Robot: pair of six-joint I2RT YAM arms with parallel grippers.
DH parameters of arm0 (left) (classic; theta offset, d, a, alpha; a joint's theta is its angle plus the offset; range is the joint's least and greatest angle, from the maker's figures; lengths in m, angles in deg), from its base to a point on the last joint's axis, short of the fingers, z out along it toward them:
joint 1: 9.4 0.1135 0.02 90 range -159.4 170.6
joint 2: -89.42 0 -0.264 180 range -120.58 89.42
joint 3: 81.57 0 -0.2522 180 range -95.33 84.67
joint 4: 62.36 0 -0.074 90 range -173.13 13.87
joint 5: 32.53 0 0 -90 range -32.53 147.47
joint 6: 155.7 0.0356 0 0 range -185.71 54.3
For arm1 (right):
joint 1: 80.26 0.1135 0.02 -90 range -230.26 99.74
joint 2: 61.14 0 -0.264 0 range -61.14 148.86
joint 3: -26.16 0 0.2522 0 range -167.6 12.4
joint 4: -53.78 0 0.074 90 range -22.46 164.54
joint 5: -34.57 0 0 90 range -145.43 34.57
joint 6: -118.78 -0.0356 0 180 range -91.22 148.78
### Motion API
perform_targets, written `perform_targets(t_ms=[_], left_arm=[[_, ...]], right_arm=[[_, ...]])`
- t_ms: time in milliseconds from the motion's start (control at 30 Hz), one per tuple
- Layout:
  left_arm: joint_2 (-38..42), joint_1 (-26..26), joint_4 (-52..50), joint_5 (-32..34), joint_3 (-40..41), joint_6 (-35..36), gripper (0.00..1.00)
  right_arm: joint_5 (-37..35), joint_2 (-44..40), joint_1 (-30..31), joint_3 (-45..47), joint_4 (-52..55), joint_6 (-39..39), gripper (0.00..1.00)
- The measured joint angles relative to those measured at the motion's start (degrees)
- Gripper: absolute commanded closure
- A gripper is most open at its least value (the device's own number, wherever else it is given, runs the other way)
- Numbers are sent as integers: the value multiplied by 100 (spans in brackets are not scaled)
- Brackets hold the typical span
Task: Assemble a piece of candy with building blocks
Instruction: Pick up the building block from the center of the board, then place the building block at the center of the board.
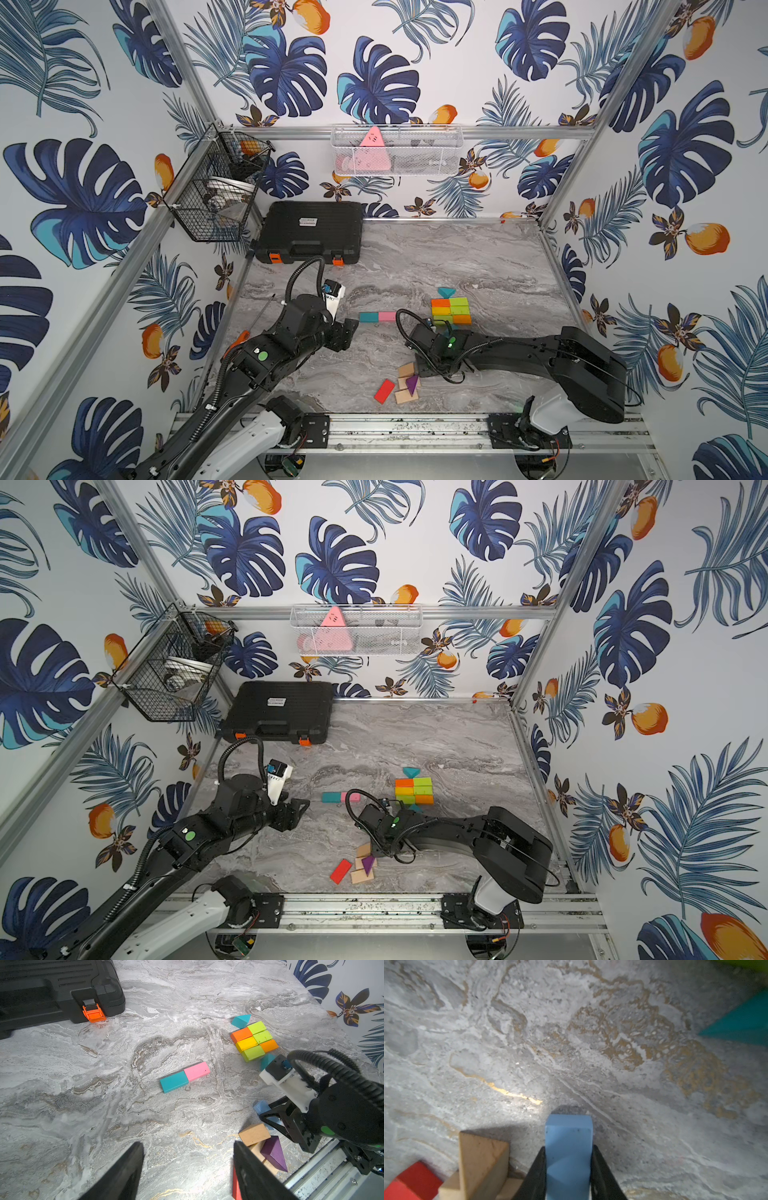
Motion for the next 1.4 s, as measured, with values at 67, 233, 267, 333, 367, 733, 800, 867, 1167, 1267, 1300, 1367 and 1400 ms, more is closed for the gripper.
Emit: perform_targets(t_ms=[67,233,267,333,367,733,800,867,1167,1267,1300,1367,1400], left_arm=[[20,0,-2,44,0,-39,27],[214,0,-57,232,0,-127,27],[271,0,-59,264,0,-140,27],[382,0,-63,345,0,-151,28],[455,0,-72,398,0,-166,28],[1178,0,-83,796,0,-280,27],[1226,0,-83,835,0,-293,27],[1246,0,-85,857,0,-293,27],[1322,0,-87,903,0,-297,26],[1353,0,-85,911,9,-297,26],[1349,0,-85,914,9,-297,26],[1329,0,-85,911,9,-297,26],[1320,0,-85,914,9,-297,26]], right_arm=[[103,26,-13,-114,142,208,76],[136,-20,-332,-562,358,1027,79],[151,-109,-433,-632,354,1266,80],[181,-271,-527,-710,260,1718,81],[271,-332,-560,-743,170,2000,81],[1543,1193,-846,-2841,214,4570,80],[1810,1532,-846,-3174,348,4935,80],[2041,1893,-846,-3539,507,5313,80],[2273,3250,-697,-4828,1027,6373,80],[2159,3536,-678,-5088,1141,6577,80],[2111,3600,-669,-5141,1167,6636,80],[2026,3724,-634,-5259,1259,6743,80],[1991,3759,-619,-5289,1276,6791,80]])
